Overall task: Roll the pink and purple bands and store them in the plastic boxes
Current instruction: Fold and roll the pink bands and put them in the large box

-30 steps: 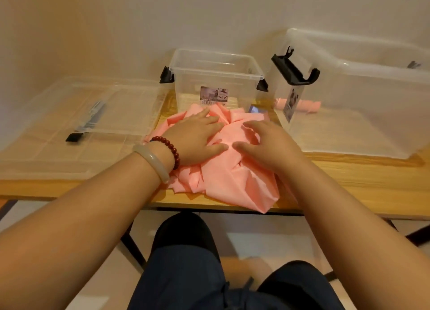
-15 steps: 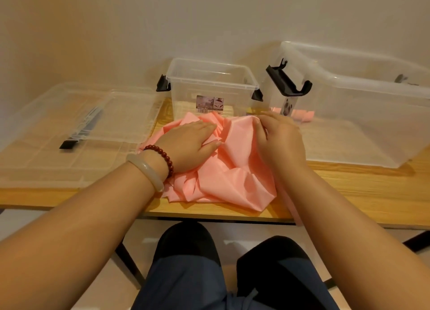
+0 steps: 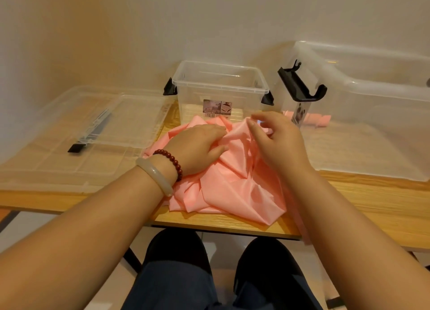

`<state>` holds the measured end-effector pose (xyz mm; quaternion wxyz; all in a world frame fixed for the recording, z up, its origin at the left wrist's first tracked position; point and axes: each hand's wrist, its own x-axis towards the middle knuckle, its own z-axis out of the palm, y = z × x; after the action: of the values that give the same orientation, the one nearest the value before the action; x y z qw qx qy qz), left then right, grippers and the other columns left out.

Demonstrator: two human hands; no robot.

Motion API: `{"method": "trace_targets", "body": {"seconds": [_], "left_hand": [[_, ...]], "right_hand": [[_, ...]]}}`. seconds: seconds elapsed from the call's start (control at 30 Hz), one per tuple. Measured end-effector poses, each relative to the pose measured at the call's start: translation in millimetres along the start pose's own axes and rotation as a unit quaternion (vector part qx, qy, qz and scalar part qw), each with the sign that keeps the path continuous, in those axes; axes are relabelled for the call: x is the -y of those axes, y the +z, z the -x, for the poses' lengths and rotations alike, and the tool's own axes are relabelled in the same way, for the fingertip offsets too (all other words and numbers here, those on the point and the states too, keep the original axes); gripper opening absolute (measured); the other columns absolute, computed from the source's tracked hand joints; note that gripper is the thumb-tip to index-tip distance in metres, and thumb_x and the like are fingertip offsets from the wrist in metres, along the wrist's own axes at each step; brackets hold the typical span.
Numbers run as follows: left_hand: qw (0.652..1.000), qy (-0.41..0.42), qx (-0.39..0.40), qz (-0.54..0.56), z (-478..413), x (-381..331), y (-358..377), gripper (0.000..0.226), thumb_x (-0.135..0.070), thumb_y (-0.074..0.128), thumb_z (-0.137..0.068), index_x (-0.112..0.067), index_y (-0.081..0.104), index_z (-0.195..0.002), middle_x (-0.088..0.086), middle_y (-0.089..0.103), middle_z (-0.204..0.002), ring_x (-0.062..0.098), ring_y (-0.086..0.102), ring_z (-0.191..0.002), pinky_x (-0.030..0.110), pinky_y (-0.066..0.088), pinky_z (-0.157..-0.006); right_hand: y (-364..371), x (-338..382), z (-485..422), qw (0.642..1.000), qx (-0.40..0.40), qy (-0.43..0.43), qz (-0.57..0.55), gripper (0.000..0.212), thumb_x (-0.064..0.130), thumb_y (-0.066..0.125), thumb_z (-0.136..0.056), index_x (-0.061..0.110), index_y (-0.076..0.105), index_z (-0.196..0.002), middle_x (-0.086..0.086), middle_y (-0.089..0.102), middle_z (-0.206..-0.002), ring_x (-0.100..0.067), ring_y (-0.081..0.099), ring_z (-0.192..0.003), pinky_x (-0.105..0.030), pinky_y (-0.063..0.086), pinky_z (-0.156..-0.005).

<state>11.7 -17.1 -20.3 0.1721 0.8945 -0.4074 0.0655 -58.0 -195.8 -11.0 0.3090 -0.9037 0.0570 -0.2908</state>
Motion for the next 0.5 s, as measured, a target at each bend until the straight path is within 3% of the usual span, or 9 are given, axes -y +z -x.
{"method": "trace_targets", "body": {"seconds": [0.1, 0.17, 0.23, 0.33, 0.43, 0.5], "left_hand": [[0.997, -0.002, -0.074, 0.036, 1.7, -0.9, -5.5, 0.025, -0.023, 0.051, -0.096, -0.015, 0.065, -0.115, 0.003, 0.066, -0.109, 0.023, 0.059, -0.1, 0.04, 0.048, -0.086], [0.992, -0.015, -0.12, 0.039, 2.3, -3.0, -11.5, 0.027, -0.015, 0.051, -0.096, -0.015, 0.065, -0.119, 0.006, 0.067, -0.113, 0.025, 0.059, -0.104, 0.034, 0.045, -0.088], [0.989, -0.03, -0.141, 0.038, 1.1, -4.3, -17.0, 0.032, -0.01, 0.05, -0.094, -0.016, 0.065, -0.122, 0.006, 0.066, -0.118, 0.025, 0.058, -0.11, 0.03, 0.042, -0.09], [0.993, -0.059, -0.095, 0.041, -3.4, -7.8, -20.5, 0.045, -0.013, 0.047, -0.09, -0.022, 0.058, -0.132, 0.003, 0.059, -0.132, 0.022, 0.053, -0.121, 0.03, 0.04, -0.098], [0.995, -0.042, -0.062, 0.073, -5.7, -19.0, -20.3, 0.054, -0.033, 0.038, -0.087, -0.026, 0.05, -0.139, -0.001, 0.051, -0.142, 0.017, 0.046, -0.129, 0.027, 0.036, -0.101], [0.997, -0.036, -0.025, 0.059, -8.2, -23.9, -16.9, 0.048, -0.039, 0.041, -0.096, -0.026, 0.046, -0.142, -0.004, 0.047, -0.145, 0.015, 0.043, -0.132, 0.029, 0.034, -0.105]], "right_hand": [[-9.5, -5.2, 7.8, 0.996, 0.071, 0.033, 0.031, 0.047, 0.042, 0.064, -0.09, 0.026, 0.057, -0.133, 0.003, 0.062, -0.128, -0.016, 0.058, -0.112, -0.034, 0.048, -0.091], [-11.6, -11.2, 14.8, 0.986, 0.132, 0.049, 0.093, 0.053, 0.041, 0.067, -0.087, 0.031, 0.053, -0.137, 0.003, 0.062, -0.128, -0.019, 0.058, -0.111, -0.037, 0.049, -0.088], [-12.4, -16.7, 19.4, 0.978, 0.146, 0.059, 0.137, 0.045, 0.037, 0.066, -0.089, 0.027, 0.059, -0.132, -0.001, 0.063, -0.126, -0.023, 0.058, -0.111, -0.038, 0.048, -0.089], [-11.5, -19.2, 21.2, 0.979, 0.135, 0.054, 0.143, 0.029, 0.028, 0.064, -0.091, 0.016, 0.067, -0.118, -0.004, 0.065, -0.119, -0.024, 0.056, -0.11, -0.034, 0.044, -0.088], [-10.8, -14.6, 20.1, 0.99, 0.093, 0.057, 0.095, 0.031, 0.022, 0.061, -0.094, 0.018, 0.065, -0.124, -0.003, 0.065, -0.122, -0.022, 0.057, -0.112, -0.03, 0.043, -0.088], [-11.3, -11.8, 19.3, 0.994, 0.065, 0.063, 0.062, 0.034, 0.025, 0.059, -0.095, 0.02, 0.063, -0.128, -0.003, 0.063, -0.126, -0.02, 0.058, -0.114, -0.028, 0.043, -0.089]]}}
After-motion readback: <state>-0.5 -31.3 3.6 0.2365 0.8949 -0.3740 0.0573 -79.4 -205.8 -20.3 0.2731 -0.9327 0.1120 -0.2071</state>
